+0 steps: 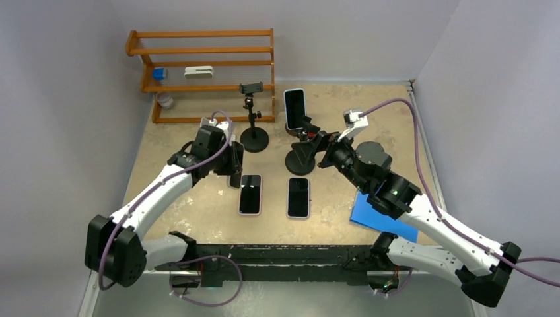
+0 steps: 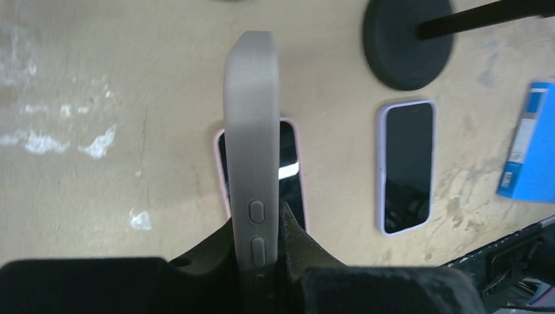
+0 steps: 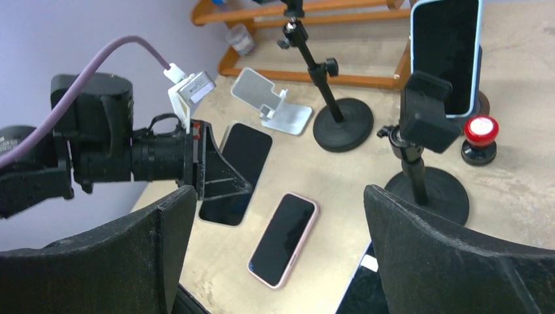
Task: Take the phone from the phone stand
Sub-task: Place the phone at the center of the board.
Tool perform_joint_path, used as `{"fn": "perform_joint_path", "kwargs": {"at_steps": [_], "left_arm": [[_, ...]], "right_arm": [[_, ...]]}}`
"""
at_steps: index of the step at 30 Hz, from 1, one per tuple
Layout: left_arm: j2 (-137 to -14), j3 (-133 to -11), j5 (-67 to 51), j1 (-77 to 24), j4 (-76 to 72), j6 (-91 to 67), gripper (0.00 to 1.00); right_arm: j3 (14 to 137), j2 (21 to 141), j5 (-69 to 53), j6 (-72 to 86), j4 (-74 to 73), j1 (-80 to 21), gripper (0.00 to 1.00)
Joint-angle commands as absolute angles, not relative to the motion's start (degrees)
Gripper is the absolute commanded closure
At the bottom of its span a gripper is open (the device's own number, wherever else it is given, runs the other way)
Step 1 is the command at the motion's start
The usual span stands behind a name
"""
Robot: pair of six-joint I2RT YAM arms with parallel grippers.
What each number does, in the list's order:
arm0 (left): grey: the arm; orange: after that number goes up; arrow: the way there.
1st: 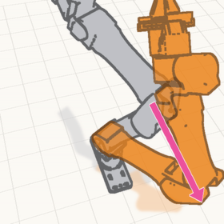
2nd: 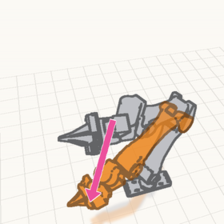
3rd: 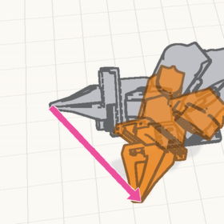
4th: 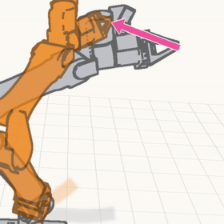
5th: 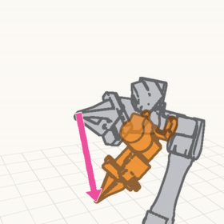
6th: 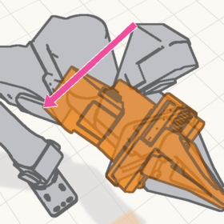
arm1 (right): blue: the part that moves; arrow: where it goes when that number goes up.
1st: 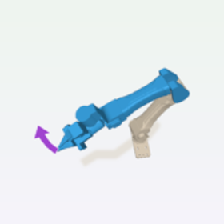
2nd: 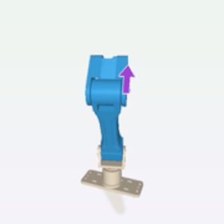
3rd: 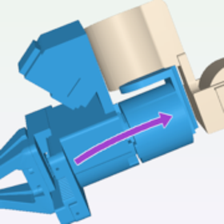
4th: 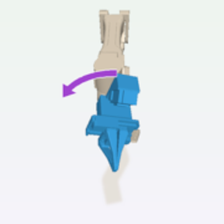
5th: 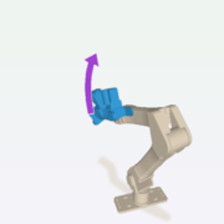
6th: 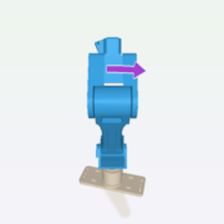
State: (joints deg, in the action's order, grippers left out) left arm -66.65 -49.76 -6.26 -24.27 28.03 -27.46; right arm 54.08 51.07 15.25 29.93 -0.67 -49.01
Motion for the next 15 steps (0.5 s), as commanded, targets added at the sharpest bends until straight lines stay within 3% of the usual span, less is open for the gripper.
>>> {"fn": "perform_joint_path", "kwargs": {"at_steps": [1, 15], "left_arm": [[-69.54, -51.12, -10.06, -19.65, 31.25, -27.58, 1.0], [-78.67, -43.25, -16.4, -13.71, 29.0, -24.5, 1.0]], "right_arm": [[52.32, 50.86, 13.73, 29.52, 4.96, -49.02, 0.01], [49.05, 50.42, 10.99, 29.54, 8.26, -49.04, 0.01]]}}
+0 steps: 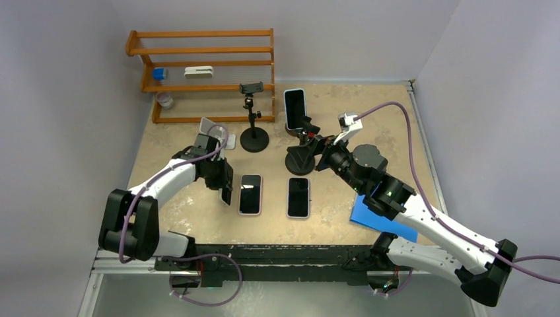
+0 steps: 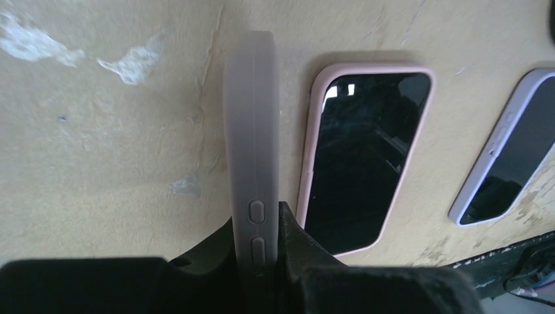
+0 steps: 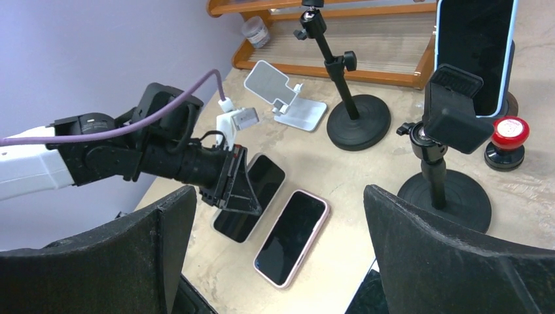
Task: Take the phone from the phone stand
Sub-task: Place the phone at the center of the board.
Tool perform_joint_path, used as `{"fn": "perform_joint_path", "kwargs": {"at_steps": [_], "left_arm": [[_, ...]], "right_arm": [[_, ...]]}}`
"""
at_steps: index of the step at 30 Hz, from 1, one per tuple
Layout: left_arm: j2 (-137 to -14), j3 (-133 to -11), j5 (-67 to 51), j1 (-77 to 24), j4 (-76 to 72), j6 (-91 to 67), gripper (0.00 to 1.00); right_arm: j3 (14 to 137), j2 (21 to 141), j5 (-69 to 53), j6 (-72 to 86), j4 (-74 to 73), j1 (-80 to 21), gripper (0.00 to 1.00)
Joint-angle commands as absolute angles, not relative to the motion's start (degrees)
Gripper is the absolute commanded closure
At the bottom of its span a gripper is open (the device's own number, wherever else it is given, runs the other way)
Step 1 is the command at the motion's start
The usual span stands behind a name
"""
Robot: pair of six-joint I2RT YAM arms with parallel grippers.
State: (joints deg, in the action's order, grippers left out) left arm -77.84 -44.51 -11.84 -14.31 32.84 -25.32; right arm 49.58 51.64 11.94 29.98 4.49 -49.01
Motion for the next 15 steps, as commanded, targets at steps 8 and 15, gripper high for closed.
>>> {"fn": "perform_joint_path", "kwargs": {"at_steps": [8, 15], "left_arm": [[-82.26, -41.21, -25.24, -13.71, 24.53, -23.43, 1.0], [-83.88, -39.93, -29.14, -13.88, 22.07, -24.01, 1.0]], "right_arm": [[48.61, 48.54, 11.73, 29.7, 7.19, -49.02, 0.01], [47.48, 47.22, 12.11, 31.0, 7.12, -49.04, 0.01]]}}
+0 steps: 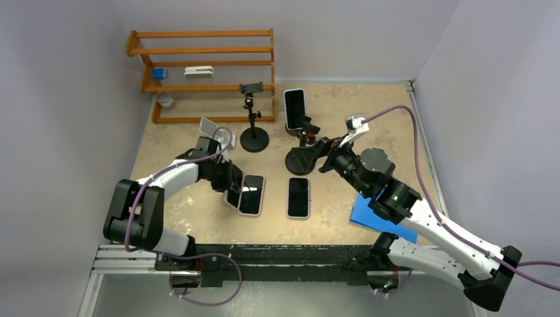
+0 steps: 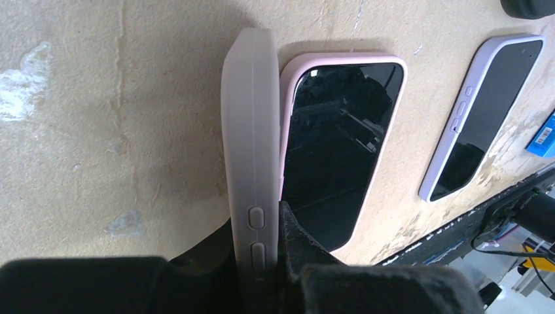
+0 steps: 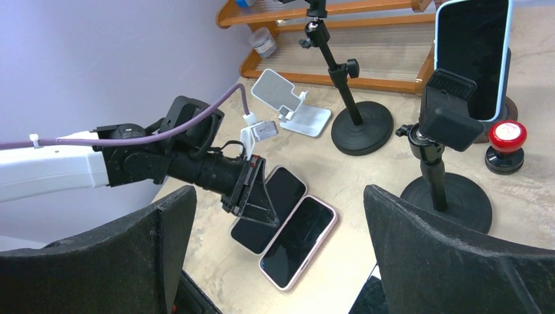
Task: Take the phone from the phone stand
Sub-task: Place the phone at the center of the board.
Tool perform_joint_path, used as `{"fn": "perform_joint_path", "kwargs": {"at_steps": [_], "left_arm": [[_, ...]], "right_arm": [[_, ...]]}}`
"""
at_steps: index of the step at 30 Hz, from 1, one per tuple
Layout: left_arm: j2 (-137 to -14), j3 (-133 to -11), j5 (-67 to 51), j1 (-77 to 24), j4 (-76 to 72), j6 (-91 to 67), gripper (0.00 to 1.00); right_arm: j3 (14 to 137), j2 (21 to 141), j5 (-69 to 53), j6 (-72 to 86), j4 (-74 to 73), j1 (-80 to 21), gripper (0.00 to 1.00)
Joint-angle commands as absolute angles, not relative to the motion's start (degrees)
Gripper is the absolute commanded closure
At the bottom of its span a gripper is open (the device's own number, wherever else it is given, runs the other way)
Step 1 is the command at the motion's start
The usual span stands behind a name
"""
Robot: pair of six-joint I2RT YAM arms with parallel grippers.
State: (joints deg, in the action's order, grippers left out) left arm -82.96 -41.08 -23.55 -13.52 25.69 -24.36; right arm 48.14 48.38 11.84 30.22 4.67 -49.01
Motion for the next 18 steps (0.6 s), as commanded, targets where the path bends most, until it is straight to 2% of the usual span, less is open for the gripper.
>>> {"fn": "perform_joint_path", "kwargs": {"at_steps": [1, 7, 13, 18], "left_arm": [[-83.78, -39.72, -29.5, -14.03, 21.92, -24.22, 1.0], [-83.81, -39.13, -27.95, -18.93, 21.7, -25.28, 1.0], [-82.63, -37.59, -29.22, -19.16, 19.64, -27.66, 1.0], [-81.27, -38.71, -19.99, -19.14, 24.23, -29.44, 1.0]], "right_arm": [[47.39, 47.12, 12.13, 31.14, 7.2, -49.04, 0.01], [47.53, 47.47, 12.35, 31.47, 7.46, -49.02, 0.01], [47.81, 48.44, 12.89, 31.89, 8.15, -49.04, 0.01], [47.88, 49.16, 13.01, 31.79, 8.71, -49.04, 0.01]]}}
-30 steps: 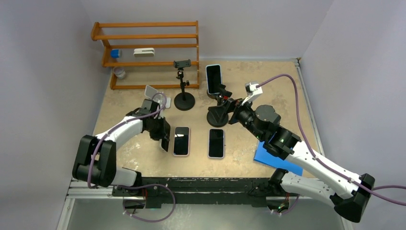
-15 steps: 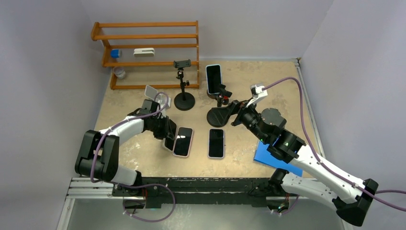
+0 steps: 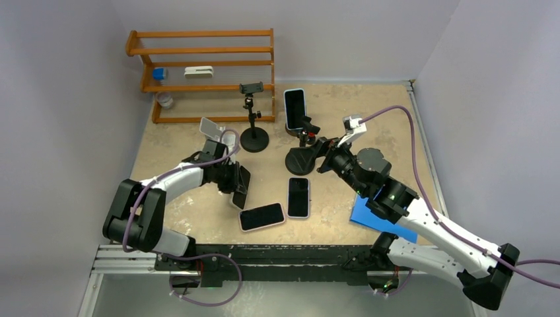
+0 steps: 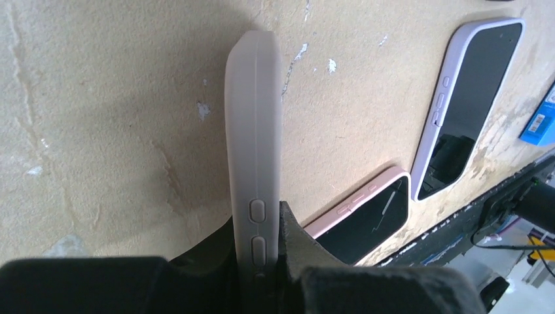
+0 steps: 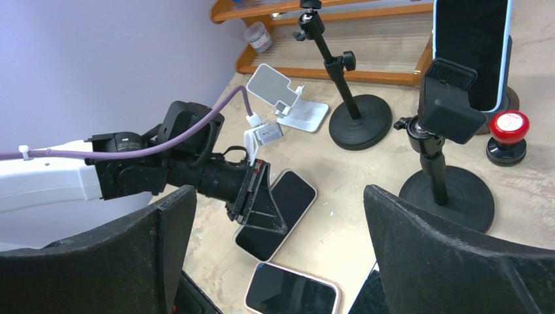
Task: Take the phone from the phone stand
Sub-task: Place the phone at the center of the board.
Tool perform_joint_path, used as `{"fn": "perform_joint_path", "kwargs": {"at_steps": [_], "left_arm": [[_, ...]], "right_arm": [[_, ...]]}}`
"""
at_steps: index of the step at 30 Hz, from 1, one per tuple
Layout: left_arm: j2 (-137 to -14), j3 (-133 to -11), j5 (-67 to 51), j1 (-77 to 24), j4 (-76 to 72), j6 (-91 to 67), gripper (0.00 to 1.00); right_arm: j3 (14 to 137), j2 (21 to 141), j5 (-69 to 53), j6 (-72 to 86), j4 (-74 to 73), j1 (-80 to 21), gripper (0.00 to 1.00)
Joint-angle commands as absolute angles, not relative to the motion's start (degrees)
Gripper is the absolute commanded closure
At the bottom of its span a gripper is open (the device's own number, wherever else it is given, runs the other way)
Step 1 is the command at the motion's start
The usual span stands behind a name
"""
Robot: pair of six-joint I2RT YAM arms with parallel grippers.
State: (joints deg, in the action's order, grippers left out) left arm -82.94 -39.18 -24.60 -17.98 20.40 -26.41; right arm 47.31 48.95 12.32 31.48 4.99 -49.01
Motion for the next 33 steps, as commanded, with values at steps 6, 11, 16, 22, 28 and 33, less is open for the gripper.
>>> {"fn": "perform_joint_path", "kwargs": {"at_steps": [6, 11, 16, 22, 28, 33], "left_arm": [[-73.37, -36.67, -14.34, -19.16, 26.76, -34.94, 1.0], [-73.15, -36.07, -13.2, -18.84, 24.31, -36.3, 1.0], [-79.39, -37.86, -14.4, -17.93, 24.23, -34.48, 0.88], [-80.1, -37.95, -13.49, -17.88, 25.64, -34.14, 0.53], [-78.5, -38.85, -8.54, -17.84, 28.86, -35.02, 0.33], [-75.86, -40.05, -0.33, -17.75, 32.75, -36.64, 0.24]], "right_arm": [[47.62, 50.73, 11.27, 31.15, 9.75, -49.04, 0.01], [46.71, 50.67, 10.28, 30.66, 9.93, -49.03, 0.01], [45.69, 49.63, 10.11, 30.27, 9.78, -49.04, 0.01], [45.2, 49.47, 10.56, 29.59, 9.66, -49.04, 0.01], [44.79, 49.88, 10.1, 29.62, 9.77, -49.04, 0.01], [44.09, 49.68, 10.11, 29.94, 9.5, -49.04, 0.01]]}}
